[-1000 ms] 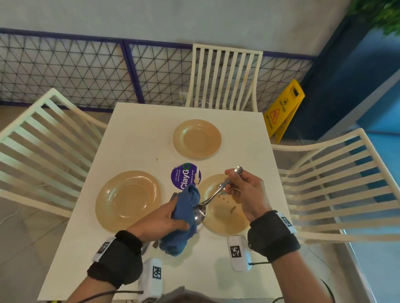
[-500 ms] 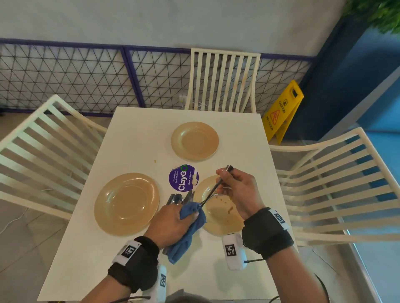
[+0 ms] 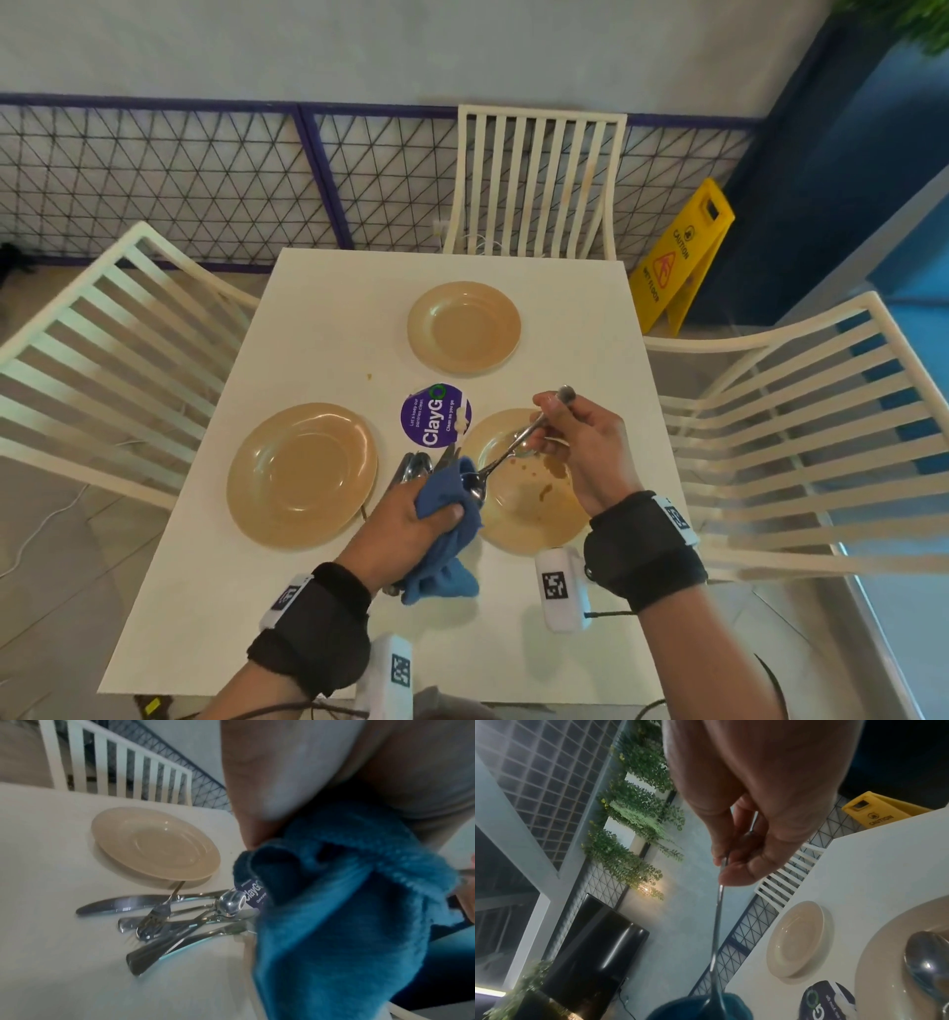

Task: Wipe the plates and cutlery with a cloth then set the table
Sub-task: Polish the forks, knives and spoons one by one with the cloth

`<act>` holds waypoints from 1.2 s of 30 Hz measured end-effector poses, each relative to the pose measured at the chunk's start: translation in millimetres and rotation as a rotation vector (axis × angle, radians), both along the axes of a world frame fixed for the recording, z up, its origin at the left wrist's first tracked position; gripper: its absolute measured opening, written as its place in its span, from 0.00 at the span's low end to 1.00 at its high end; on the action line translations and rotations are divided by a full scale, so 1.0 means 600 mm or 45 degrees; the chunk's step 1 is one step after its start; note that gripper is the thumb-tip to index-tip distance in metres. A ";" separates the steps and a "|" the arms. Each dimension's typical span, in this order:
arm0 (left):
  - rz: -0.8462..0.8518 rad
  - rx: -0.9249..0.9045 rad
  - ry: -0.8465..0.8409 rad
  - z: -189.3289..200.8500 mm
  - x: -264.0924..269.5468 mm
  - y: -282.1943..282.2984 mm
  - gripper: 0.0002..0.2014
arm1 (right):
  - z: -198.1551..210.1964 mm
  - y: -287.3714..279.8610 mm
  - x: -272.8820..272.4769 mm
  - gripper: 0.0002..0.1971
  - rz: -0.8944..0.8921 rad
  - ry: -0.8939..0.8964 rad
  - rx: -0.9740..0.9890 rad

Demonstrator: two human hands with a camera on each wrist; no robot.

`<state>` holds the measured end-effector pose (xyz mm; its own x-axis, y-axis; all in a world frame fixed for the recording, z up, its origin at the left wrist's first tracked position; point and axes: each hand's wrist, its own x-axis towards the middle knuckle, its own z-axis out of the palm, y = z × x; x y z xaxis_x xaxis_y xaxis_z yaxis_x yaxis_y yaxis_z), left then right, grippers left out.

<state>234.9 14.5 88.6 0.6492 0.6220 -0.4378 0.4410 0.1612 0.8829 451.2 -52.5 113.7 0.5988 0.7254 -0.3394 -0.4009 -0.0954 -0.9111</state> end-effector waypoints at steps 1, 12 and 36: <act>0.022 0.008 0.031 -0.002 0.000 0.002 0.08 | -0.003 -0.001 -0.001 0.10 0.005 -0.008 -0.007; -0.037 0.161 0.337 -0.015 -0.070 0.029 0.05 | -0.060 0.032 -0.028 0.10 0.025 0.077 -0.116; 0.409 0.032 0.319 -0.050 -0.227 0.139 0.09 | -0.265 0.202 -0.210 0.09 0.653 -0.809 -0.925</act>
